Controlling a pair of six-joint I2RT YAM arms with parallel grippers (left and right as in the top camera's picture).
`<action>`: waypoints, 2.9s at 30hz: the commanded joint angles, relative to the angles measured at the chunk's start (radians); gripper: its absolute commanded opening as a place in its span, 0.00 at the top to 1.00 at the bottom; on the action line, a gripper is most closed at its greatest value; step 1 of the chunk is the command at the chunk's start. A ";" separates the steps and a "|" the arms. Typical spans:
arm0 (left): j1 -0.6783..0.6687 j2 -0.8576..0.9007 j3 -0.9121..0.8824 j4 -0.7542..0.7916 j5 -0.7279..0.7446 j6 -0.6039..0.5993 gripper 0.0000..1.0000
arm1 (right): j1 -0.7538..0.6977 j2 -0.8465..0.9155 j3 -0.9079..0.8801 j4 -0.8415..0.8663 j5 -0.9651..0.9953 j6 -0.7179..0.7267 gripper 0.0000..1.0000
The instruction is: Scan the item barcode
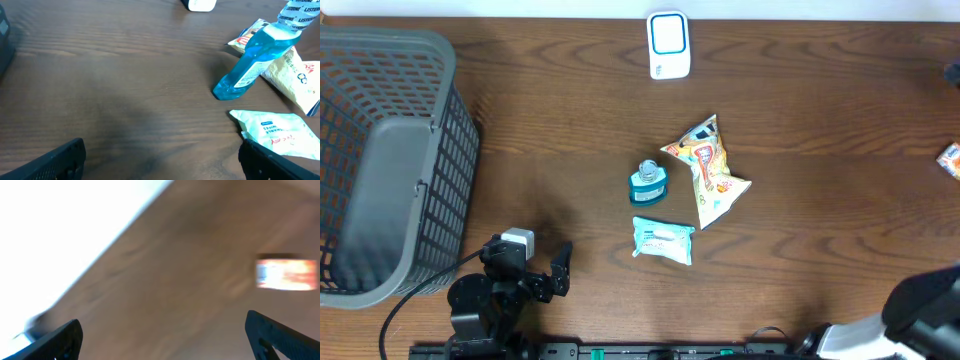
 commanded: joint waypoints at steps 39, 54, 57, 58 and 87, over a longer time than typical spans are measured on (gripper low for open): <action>-0.003 -0.006 0.004 0.000 -0.002 0.014 0.02 | 0.988 0.470 -0.021 -0.392 0.469 -0.006 0.57; -0.003 -0.006 0.004 0.000 -0.002 0.014 0.02 | 0.916 0.465 -0.032 -0.377 -0.025 -0.191 0.99; -0.003 -0.006 0.004 0.000 -0.002 0.014 0.02 | 0.845 0.452 -0.026 -0.413 -0.290 -0.320 0.99; -0.003 -0.006 0.004 0.000 -0.002 0.014 0.02 | 0.802 0.446 -0.025 -0.435 -0.378 -0.353 0.99; -0.003 -0.006 0.004 0.000 -0.002 0.014 0.02 | 0.552 0.443 -0.048 -0.517 -0.200 -0.444 0.53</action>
